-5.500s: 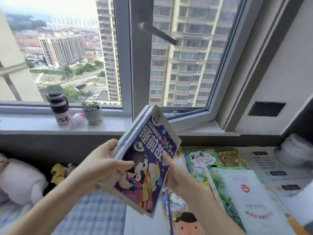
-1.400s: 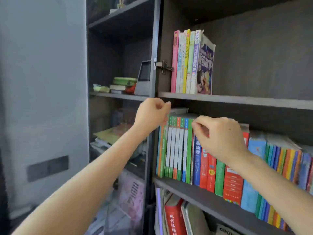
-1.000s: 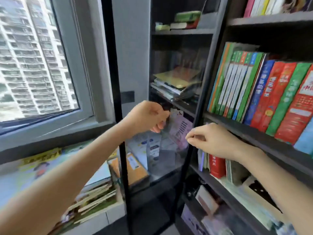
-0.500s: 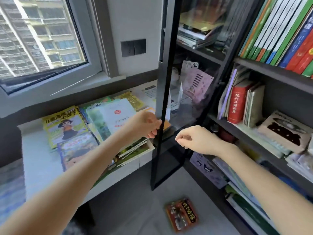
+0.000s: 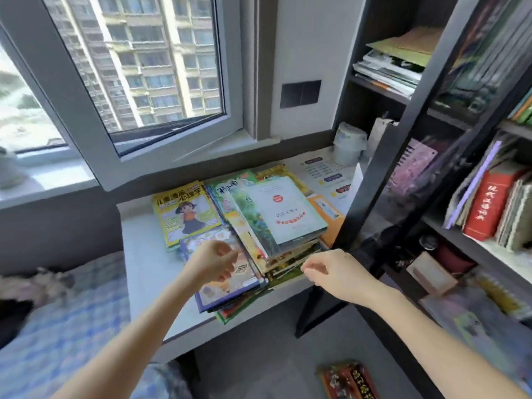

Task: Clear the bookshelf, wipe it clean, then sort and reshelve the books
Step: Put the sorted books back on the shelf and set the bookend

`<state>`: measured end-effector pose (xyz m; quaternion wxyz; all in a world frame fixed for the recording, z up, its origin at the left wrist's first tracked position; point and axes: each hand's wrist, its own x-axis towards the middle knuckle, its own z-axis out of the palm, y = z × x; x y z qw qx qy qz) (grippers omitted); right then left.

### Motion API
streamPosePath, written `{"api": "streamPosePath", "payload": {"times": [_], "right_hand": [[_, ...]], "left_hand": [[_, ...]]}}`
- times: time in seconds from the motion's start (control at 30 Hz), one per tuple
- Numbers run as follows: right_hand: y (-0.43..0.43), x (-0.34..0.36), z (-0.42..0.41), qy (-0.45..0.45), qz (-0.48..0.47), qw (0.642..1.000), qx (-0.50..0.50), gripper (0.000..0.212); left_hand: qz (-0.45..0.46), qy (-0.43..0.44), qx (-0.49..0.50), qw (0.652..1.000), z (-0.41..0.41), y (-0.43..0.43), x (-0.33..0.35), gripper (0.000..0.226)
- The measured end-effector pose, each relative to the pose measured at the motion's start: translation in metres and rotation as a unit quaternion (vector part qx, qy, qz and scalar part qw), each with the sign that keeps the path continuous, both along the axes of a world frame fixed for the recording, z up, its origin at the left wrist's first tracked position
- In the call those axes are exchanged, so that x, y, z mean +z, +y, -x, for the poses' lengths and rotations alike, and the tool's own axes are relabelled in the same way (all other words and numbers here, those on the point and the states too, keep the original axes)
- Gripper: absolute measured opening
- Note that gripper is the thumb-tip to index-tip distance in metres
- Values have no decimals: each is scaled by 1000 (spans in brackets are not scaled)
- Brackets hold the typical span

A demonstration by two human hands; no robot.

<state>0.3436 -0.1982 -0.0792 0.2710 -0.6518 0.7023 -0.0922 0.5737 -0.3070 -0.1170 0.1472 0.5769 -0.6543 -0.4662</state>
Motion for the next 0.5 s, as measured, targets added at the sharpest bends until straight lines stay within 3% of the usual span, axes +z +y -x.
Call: {"api": "streamPosePath", "payload": {"times": [0.23,0.4,0.5], "right_hand": [[-47,-19,-11,-31,50,998,4,16],[-70,-33,-27,-55,34,998,26,22],[-84,-42,-50,-30,65,997,33,22]], "left_hand": [[-19,-36,146,988,-33,-9,-30,23],[-36,-68,266,961,-49,-4,-64,25],[-70,-77,294,950,-59,-5,-80,26]]}}
